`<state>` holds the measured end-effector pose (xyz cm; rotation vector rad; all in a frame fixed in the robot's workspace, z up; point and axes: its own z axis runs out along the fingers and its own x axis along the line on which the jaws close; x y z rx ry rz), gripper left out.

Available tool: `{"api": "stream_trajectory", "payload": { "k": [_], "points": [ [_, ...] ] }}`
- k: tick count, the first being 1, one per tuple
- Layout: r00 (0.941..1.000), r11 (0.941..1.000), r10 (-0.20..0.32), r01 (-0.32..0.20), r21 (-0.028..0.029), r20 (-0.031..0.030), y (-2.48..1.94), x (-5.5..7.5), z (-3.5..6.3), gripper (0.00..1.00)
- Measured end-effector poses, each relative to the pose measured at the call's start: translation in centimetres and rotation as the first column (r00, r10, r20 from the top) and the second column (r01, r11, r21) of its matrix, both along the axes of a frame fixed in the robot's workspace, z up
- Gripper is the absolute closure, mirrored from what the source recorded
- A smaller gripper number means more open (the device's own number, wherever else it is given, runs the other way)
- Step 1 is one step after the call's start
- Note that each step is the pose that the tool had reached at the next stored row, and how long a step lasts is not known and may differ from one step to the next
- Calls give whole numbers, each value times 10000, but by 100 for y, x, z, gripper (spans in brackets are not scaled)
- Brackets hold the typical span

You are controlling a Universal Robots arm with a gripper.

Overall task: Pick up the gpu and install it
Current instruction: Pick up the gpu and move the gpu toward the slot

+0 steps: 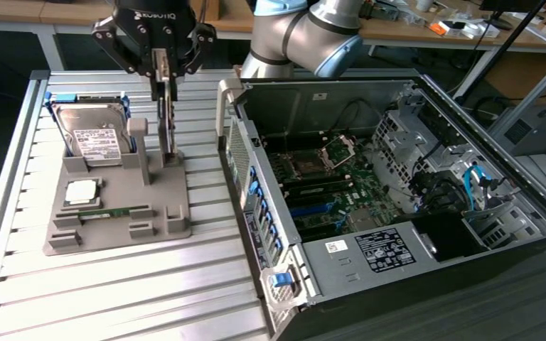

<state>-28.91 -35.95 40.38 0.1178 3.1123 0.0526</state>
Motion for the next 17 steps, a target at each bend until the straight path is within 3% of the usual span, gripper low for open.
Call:
{"api": "stream_trajectory", "payload": {
  "k": [17],
  "points": [
    [10000, 10000, 0, 0, 4, 0, 0, 0, 173, 73]
  ]
}}
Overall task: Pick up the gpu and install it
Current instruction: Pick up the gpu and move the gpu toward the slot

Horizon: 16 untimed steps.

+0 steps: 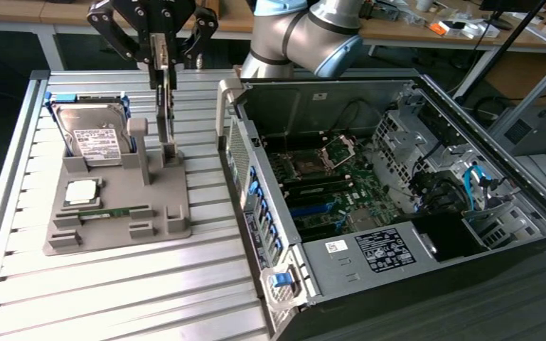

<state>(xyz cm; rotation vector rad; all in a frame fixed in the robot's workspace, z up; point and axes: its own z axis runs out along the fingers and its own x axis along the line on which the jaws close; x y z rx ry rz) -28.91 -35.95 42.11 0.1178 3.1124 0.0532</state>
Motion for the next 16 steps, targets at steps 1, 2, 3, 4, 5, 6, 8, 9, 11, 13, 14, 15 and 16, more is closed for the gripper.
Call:
{"api": "stream_trajectory", "payload": {
  "k": [1, 2, 3, 4, 5, 6, 8, 9, 11, 13, 14, 15, 16],
  "points": [
    [10000, 10000, 0, 0, 0, 0, 0, 0, 8, 73],
    [10000, 10000, 0, 0, 0, 0, 0, 0, 18, 73],
    [10000, 10000, 0, 0, 0, -1, 0, 0, 27, 73],
    [10000, 10000, 0, 0, 1, -1, 0, 0, 37, 73],
    [10000, 10000, 0, 0, 2, -1, 0, 0, 48, 73],
    [10000, 10000, 0, 0, 3, 0, 0, 0, 58, 73],
    [10000, 10000, 0, 0, 6, 0, 0, 0, 84, 73],
    [10000, 10000, 0, 0, 8, 0, 0, 0, 98, 73],
    [10000, 10000, -1, 1, 11, 0, 0, 0, 118, 73],
    [10000, 10000, 0, 0, 14, 0, 0, 0, 145, 73],
    [10000, 10000, 0, 0, 16, 0, 0, 0, 160, 73],
    [10000, 10000, 0, 0, 17, -1, 0, 0, 171, 73],
    [10000, 10000, -1, 1, 19, 0, 0, 0, 184, 73]
  ]
}}
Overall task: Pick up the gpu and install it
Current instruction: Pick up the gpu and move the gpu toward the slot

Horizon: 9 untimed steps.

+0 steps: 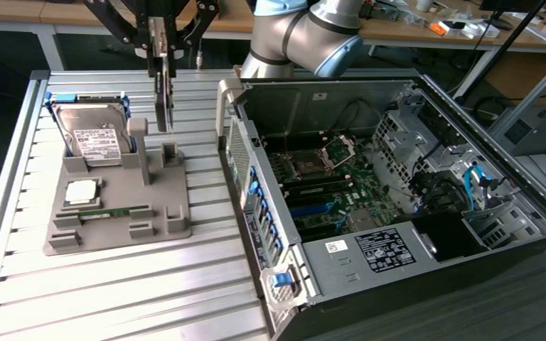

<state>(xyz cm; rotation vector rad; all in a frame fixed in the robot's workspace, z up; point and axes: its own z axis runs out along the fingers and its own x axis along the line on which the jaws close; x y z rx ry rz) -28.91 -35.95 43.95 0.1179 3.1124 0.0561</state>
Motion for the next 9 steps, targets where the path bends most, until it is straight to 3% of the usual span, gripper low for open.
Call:
{"api": "stream_trajectory", "payload": {
  "k": [9],
  "points": [
    [10000, 10000, 0, 0, 9, 0, 0, 0, 97, 73]
  ]
}}
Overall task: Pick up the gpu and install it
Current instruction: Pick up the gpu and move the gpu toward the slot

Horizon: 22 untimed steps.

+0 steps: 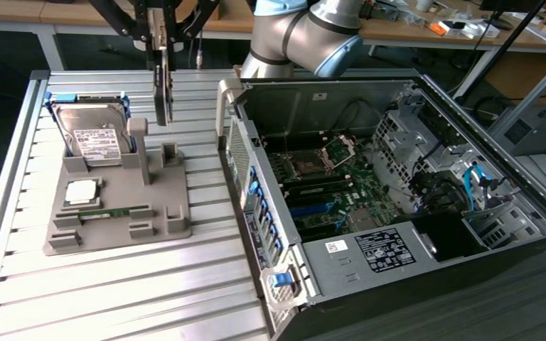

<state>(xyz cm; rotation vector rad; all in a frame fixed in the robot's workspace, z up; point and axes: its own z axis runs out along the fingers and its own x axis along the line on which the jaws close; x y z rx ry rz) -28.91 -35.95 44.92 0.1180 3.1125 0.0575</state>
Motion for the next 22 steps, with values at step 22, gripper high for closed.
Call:
{"api": "stream_trajectory", "payload": {
  "k": [22],
  "points": [
    [10000, 10000, 1, -1, 12, 0, 0, 0, 113, 73]
  ]
}}
